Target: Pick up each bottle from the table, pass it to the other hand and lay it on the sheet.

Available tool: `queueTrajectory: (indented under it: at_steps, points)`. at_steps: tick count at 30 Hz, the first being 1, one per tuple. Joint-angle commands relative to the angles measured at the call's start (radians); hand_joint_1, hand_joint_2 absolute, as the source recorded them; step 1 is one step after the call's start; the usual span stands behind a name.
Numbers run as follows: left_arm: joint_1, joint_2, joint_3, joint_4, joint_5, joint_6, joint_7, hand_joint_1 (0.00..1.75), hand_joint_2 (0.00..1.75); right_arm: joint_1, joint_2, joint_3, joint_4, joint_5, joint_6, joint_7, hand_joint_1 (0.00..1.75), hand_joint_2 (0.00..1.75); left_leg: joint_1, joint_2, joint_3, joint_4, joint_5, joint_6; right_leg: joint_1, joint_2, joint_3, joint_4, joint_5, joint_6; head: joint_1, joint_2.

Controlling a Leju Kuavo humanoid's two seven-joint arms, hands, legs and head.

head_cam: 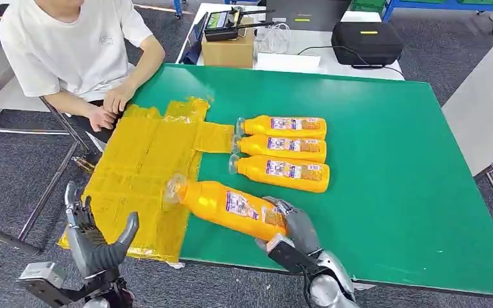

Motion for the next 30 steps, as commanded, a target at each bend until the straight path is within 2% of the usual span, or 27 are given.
queueTrajectory:
  at_steps: [1,5,10,12,20,23,25,30]
  points:
    - [0.036,0.029,-0.07,0.061,-0.023,-0.212,0.042,0.0,1.75,0.077,0.115,-0.139,-0.219,-0.194,0.079,-0.051,1.75,1.75,0.0,0.001,0.001,-0.001,-0.001,0.003,0.001,0.001,0.0,0.0,-0.001,-0.005,0.0,0.0]
    - [0.005,0.08,-0.172,0.129,-0.029,-0.329,0.056,0.0,1.75,0.021,0.13,-0.078,-0.176,-0.215,0.12,-0.054,1.75,1.75,0.0,0.0,0.001,-0.003,0.0,0.003,0.001,0.0,0.0,-0.002,0.0,-0.005,-0.001,0.0]
    - [-0.04,0.109,-0.225,0.182,-0.019,-0.401,0.066,0.0,1.75,-0.066,0.144,0.016,-0.041,-0.197,0.177,-0.056,1.75,1.75,0.0,0.001,0.002,-0.003,0.001,0.002,0.001,0.002,0.0,-0.002,0.001,-0.004,0.0,0.0]
    - [-0.059,0.108,-0.225,0.194,-0.018,-0.409,0.068,0.0,1.75,-0.087,0.148,0.055,0.012,-0.18,0.193,-0.055,1.75,1.75,0.0,0.002,0.004,-0.005,0.001,0.003,0.002,0.003,0.002,-0.004,0.002,-0.007,-0.001,0.0]
    - [-0.113,0.105,-0.236,0.215,0.06,-0.501,0.089,0.0,1.75,-0.145,0.163,0.234,0.175,-0.099,0.217,-0.101,1.75,1.75,0.0,0.001,0.002,-0.003,0.0,0.002,0.001,0.002,0.001,-0.002,0.001,-0.003,-0.001,0.0]
    - [-0.117,0.102,-0.236,0.213,0.08,-0.516,0.086,0.0,1.75,-0.154,0.172,0.262,0.204,-0.089,0.211,-0.102,1.75,1.75,0.001,0.001,0.007,-0.008,0.001,0.005,0.003,0.002,0.006,-0.008,0.002,-0.01,-0.001,0.0]
    - [-0.118,0.1,-0.235,0.208,0.088,-0.521,0.083,0.0,1.75,-0.165,0.18,0.274,0.231,-0.086,0.209,-0.093,1.75,1.75,0.0,0.001,0.001,-0.002,0.0,0.002,0.001,0.002,0.001,-0.002,0.001,-0.004,0.0,0.0]
    - [-0.121,0.102,-0.246,0.188,0.097,-0.546,0.064,0.0,1.75,-0.193,0.19,0.291,0.281,-0.086,0.202,-0.076,1.75,1.75,0.0,0.0,0.002,-0.003,0.001,0.003,0.001,0.001,0.001,-0.002,0.001,-0.005,0.0,0.0]
